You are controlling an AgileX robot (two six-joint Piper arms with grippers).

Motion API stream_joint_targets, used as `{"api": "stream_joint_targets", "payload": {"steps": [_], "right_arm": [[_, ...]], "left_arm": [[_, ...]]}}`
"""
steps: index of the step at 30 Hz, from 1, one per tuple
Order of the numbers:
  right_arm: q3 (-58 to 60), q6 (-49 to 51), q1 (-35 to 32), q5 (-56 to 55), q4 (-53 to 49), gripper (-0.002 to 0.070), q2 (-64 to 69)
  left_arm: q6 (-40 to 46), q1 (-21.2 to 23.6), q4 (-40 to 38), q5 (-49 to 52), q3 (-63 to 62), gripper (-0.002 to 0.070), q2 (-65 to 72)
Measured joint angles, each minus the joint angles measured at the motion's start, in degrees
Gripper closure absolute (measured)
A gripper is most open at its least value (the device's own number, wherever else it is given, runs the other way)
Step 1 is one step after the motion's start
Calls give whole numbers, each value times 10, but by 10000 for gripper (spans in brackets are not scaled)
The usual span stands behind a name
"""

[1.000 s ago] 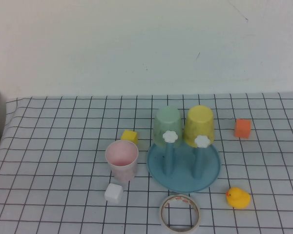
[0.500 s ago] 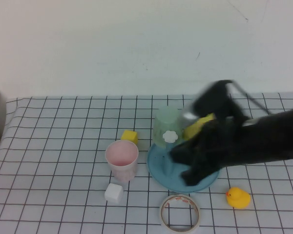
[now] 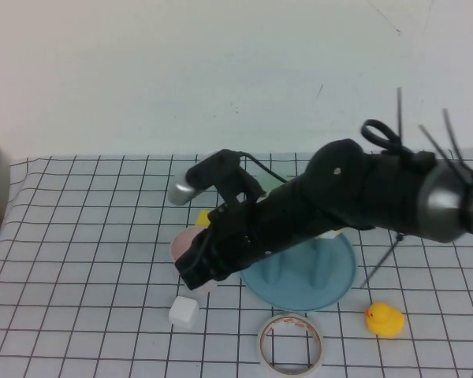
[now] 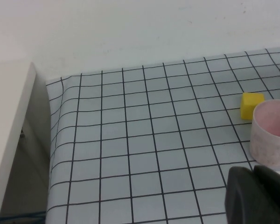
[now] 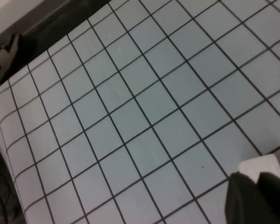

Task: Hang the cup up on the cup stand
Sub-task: Pick up the cup from the table

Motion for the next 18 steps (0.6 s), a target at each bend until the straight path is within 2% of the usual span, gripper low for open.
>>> {"api": "stream_joint_targets", "payload": {"steps": [4,10,13,18], "right_arm": [[-45,49,0,22,-30,529,37],[-104,244,0,64,-196,280,68],[-115,331,0,68,-257,238,72],[-116,460,-9,38,-281,223,83]], "left_arm": [[0,0,-1,0,0,676,0],[0,0,-2,-1,0,676,0],[0,0,-3,-1,0,676,0],[0,0,-5,-1,0,676,0]]}}
